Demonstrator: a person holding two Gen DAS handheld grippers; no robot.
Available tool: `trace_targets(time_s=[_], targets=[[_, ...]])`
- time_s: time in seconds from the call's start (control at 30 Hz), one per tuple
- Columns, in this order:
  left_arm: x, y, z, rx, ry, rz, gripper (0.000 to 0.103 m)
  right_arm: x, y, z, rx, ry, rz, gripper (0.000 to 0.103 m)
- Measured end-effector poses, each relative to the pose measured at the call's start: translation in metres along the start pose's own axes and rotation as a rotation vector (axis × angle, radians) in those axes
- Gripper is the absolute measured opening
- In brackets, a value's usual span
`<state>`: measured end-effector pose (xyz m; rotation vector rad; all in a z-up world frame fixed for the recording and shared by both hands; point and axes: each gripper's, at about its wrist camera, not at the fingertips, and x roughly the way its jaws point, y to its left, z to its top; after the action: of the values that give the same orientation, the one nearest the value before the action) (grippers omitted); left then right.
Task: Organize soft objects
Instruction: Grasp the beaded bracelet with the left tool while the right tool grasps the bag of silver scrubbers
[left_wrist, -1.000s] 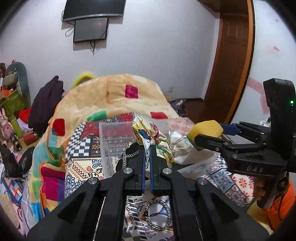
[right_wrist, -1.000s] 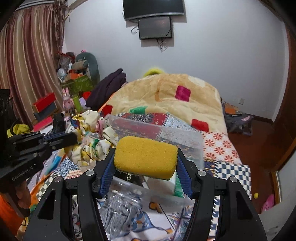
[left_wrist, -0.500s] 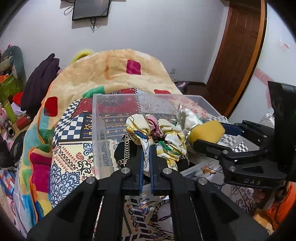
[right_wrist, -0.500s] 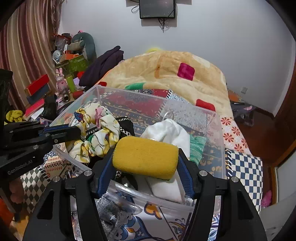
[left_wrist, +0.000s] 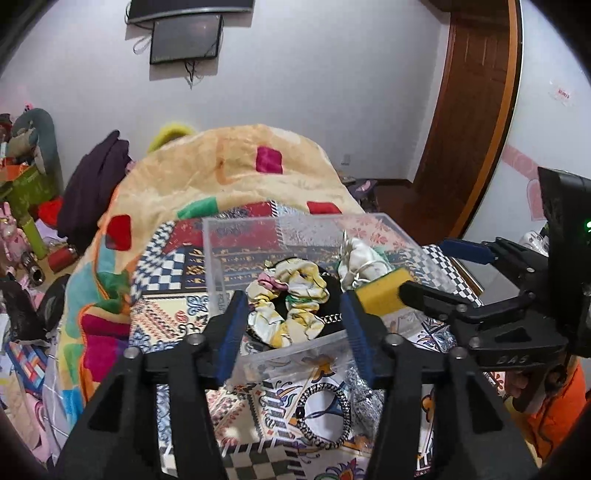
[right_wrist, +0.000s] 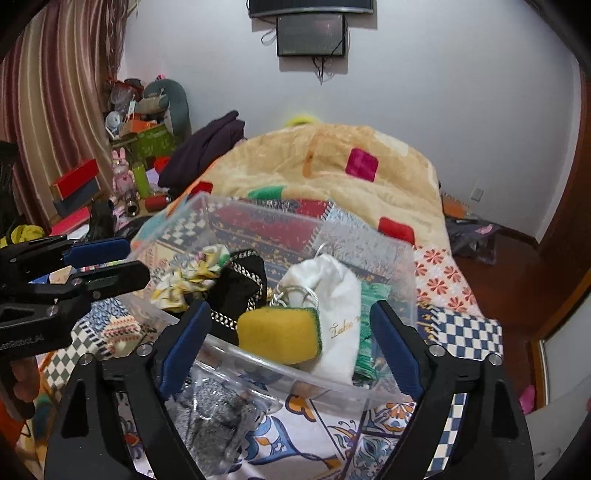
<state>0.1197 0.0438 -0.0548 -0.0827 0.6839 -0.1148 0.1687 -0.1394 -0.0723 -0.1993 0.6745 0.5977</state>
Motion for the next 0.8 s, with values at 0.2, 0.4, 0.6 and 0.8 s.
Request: trace_targets(time_s=[0.2, 0.4, 0.6, 0.8], targets=[[-0.024, 0.000, -0.005, -0.009, -0.019, 0.011, 0.075, -0.033, 0.001, 0.000, 0.027, -0.080, 0.040, 0.103], [-0.023, -0.001, -0.027, 0.008, 0.044, 0.028, 0.081, -0.035, 0.004, -0.015, 0.047, -0.044, 0.099, 0.103], [-0.004, 0.006, -0.057, -0.012, 0.141, 0.022, 0.081, -0.015, 0.014, -0.040, 0.047, 0.052, 0.114, 0.103], [0.018, 0.004, -0.082, -0.030, 0.204, 0.002, 0.074, 0.013, 0.020, -0.066, 0.048, 0.154, 0.130, 0.102]])
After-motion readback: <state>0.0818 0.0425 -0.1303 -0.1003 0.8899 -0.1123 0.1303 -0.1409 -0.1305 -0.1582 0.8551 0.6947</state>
